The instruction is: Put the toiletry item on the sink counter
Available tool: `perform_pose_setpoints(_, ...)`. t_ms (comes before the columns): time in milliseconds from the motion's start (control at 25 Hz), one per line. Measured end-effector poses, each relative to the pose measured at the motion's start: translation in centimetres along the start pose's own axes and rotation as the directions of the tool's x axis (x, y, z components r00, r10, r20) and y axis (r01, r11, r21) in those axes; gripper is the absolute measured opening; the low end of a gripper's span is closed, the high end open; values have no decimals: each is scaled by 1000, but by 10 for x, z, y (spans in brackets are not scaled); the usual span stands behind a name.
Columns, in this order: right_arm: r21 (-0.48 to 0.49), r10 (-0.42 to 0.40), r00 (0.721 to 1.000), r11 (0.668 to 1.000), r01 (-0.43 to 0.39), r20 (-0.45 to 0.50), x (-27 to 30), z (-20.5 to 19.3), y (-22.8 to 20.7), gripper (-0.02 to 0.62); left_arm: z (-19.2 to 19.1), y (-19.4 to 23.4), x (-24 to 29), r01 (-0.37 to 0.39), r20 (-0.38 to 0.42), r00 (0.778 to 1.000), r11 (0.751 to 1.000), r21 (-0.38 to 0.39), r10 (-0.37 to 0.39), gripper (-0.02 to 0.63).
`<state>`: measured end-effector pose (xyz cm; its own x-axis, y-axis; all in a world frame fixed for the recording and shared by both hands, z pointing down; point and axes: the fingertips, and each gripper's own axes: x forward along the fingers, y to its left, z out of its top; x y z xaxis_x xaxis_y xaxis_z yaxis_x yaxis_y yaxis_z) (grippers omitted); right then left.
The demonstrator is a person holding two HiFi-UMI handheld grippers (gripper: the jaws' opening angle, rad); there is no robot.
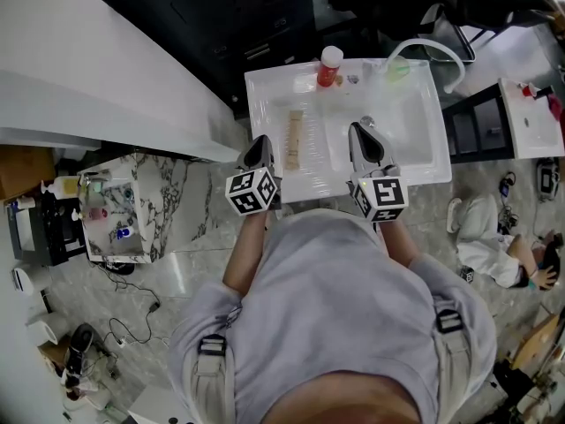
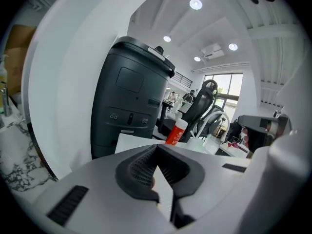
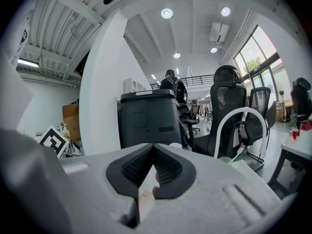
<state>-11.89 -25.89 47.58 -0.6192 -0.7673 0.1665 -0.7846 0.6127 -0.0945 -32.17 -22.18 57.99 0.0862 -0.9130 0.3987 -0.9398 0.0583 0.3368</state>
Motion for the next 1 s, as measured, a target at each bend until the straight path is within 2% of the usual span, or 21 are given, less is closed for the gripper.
perform_pose_setpoints(440, -8, -2, 1000, 1000, 2, 9, -4, 7, -2, 5, 43, -8, -25, -16, 147, 989, 999, 44, 9, 5)
perform_pose_setpoints(1000, -5, -9, 999, 1000, 9, 51, -7, 25, -3, 5, 106, -23, -63, -41, 324, 946, 991, 130, -4, 5)
